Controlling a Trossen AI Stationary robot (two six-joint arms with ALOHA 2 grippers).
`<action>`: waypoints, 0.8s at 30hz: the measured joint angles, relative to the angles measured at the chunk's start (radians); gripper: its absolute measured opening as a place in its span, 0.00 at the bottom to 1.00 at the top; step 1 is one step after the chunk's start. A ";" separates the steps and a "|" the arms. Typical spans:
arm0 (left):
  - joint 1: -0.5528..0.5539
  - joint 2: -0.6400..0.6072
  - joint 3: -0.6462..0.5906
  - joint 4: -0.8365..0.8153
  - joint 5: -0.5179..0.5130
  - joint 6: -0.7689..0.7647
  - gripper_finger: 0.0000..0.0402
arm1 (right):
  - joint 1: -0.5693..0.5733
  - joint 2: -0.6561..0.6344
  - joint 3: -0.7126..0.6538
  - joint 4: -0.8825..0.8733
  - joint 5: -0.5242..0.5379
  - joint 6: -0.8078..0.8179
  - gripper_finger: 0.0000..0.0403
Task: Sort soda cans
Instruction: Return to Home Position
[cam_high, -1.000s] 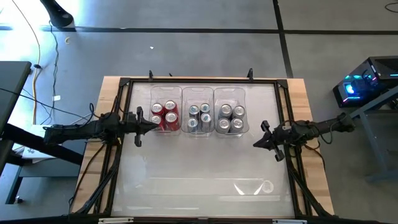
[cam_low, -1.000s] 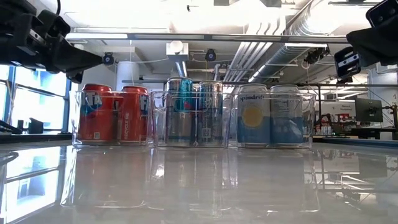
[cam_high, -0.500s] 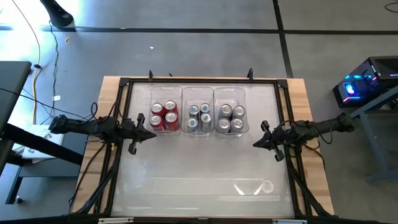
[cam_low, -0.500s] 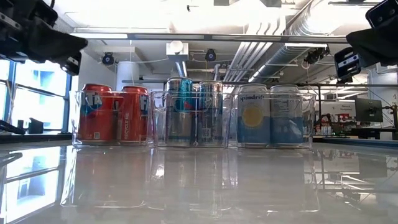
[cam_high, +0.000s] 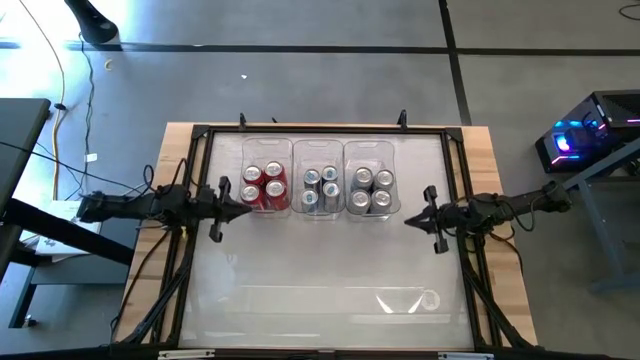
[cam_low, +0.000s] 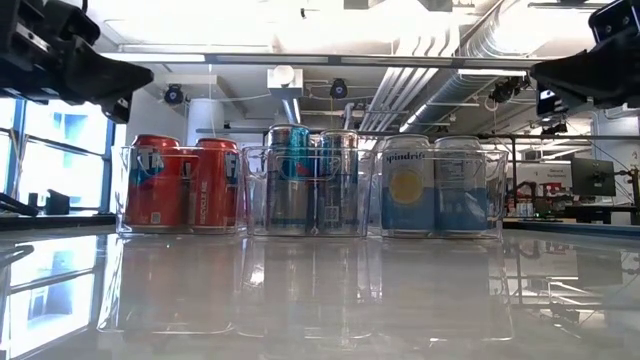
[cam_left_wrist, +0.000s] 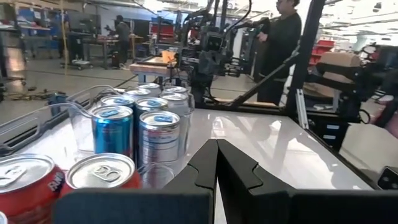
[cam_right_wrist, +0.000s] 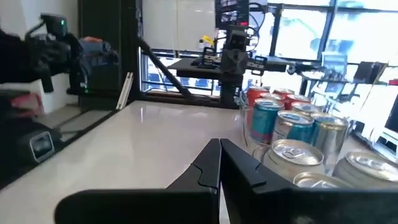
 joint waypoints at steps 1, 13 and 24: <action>0.005 0.000 0.000 0.000 0.000 0.000 0.00 | 0.000 0.000 0.000 0.001 0.006 0.017 0.00; 0.027 0.000 0.000 0.000 0.000 0.000 0.00 | 0.000 0.000 0.000 0.001 0.003 0.130 0.00; 0.027 0.000 0.000 0.000 0.000 0.000 0.00 | 0.000 0.000 0.000 0.001 0.002 0.130 0.00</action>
